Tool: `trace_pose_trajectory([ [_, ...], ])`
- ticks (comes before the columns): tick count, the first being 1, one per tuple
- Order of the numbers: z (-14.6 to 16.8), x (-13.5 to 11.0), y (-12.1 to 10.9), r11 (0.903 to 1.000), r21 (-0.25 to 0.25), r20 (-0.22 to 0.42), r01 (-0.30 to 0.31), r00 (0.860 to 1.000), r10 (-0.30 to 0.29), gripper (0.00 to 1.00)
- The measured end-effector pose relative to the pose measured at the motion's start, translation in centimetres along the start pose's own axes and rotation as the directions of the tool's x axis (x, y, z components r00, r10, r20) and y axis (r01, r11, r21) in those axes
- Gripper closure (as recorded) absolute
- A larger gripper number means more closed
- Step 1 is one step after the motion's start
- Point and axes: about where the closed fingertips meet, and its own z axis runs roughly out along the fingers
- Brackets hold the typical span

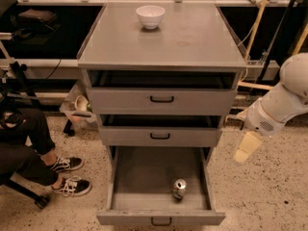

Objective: Pick 7up can from bottom drawer and place on counter

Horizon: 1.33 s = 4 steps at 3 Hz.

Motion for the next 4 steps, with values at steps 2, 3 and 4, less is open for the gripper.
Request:
trace_pose_trajectory([
  [2, 6.3, 3.8, -1.4, 0.9918, -0.09, 0.018, -0.091, 0.996, 0.093, 0.0],
  [3, 6.4, 3.8, -1.4, 0.9916, -0.092, 0.018, -0.091, 0.995, 0.093, 0.0],
  [4, 8.6, 4.2, -2.0, 0.9855, -0.144, 0.1, -0.09, 0.989, 0.105, 0.0],
])
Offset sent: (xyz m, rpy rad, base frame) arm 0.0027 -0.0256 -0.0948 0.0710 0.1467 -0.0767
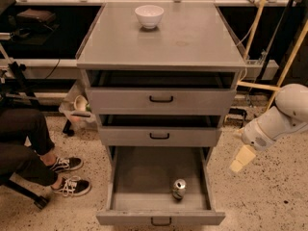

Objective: Pick 7up can from bottom drawer and place on counter

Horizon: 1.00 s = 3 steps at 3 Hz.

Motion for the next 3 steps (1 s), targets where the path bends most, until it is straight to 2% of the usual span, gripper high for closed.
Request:
trace_pose_trajectory([
  [1, 3.1, -1.2, -2.6, 0.9954, -0.095, 0.191, -0.005, 0.981, 0.023, 0.0],
  [2, 8.0, -2.8, -6.0, 0.9823, -0.184, 0.338, -0.034, 0.936, 0.095, 0.0],
  [3, 15.2, -1.5, -8.8, 0.9587, -0.263, 0.404, -0.108, 0.89, 0.211, 0.0],
])
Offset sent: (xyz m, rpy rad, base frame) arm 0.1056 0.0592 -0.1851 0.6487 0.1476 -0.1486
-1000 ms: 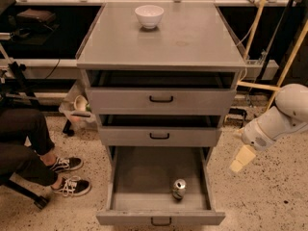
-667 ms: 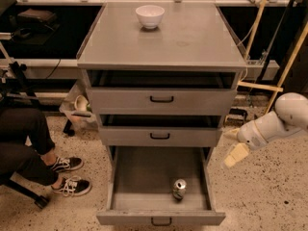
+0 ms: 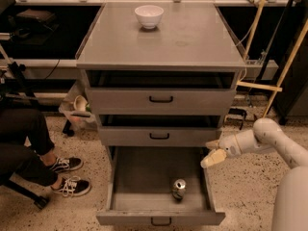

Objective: Pick 7up can from bottom drawer and place on counter

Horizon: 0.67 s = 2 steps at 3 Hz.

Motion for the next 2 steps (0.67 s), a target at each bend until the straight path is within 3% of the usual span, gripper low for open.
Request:
trace_pose_trajectory([
  [1, 0.0, -0.1, 0.0, 1.0, 0.0, 0.0, 0.001, 1.0, -0.001, 0.0],
  [2, 1.3, 0.8, -1.3, 0.9987, 0.051, 0.048, -0.005, 0.999, 0.002, 0.0],
])
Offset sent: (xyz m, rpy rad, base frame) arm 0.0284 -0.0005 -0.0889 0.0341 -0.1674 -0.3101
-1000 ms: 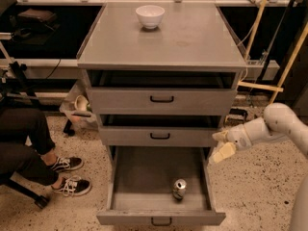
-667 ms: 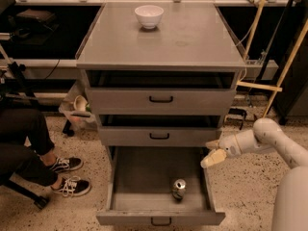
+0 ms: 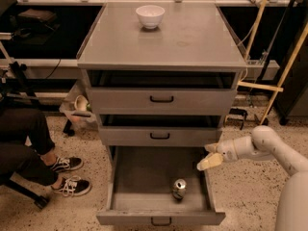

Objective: Pick 7up can from bottom drawer and place on counter

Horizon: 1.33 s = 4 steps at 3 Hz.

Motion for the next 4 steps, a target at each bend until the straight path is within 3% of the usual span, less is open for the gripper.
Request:
trace_pose_trajectory([
  [1, 4.0, 2.1, -2.4, 0.9964, 0.083, 0.074, 0.02, 0.997, -0.026, 0.0],
  [2, 6.8, 3.0, -5.5, 0.9772, 0.204, 0.127, 0.059, 0.988, -0.086, 0.0],
  [3, 6.6, 2.5, -7.3, 0.9606, 0.273, 0.134, 0.053, 0.987, -0.092, 0.0],
  [4, 6.6, 2.5, -7.3, 0.9605, 0.273, 0.134, 0.053, 0.987, -0.092, 0.0],
])
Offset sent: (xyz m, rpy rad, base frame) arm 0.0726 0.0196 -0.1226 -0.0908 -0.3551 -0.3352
